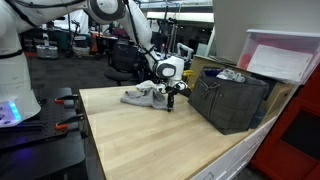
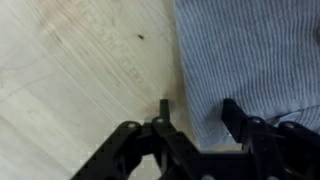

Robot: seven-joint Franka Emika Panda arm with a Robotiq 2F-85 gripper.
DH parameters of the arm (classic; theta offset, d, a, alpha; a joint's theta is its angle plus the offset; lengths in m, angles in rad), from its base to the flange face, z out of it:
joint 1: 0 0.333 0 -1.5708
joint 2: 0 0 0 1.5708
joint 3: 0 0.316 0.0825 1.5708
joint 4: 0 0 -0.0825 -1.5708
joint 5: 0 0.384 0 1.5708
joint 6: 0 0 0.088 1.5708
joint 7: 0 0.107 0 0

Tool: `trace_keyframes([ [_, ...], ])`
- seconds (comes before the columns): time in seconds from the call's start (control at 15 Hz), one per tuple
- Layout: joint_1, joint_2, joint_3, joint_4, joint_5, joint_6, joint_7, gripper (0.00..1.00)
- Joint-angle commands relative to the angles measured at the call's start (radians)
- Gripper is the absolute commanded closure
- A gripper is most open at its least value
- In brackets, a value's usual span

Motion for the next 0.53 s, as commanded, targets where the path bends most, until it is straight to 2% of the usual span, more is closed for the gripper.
trace_keyframes([
  [0.0,-0.012,0.037,0.01,0.08,-0.003,-0.059,0.03,0.71],
  [0.2,-0.008,0.035,0.024,0.084,0.003,-0.088,0.036,0.95],
  [0.27,-0.008,0.03,0.029,0.074,0.006,-0.089,0.037,0.99],
  [0.47,-0.008,0.0,0.007,0.026,0.006,-0.065,0.075,1.0],
])
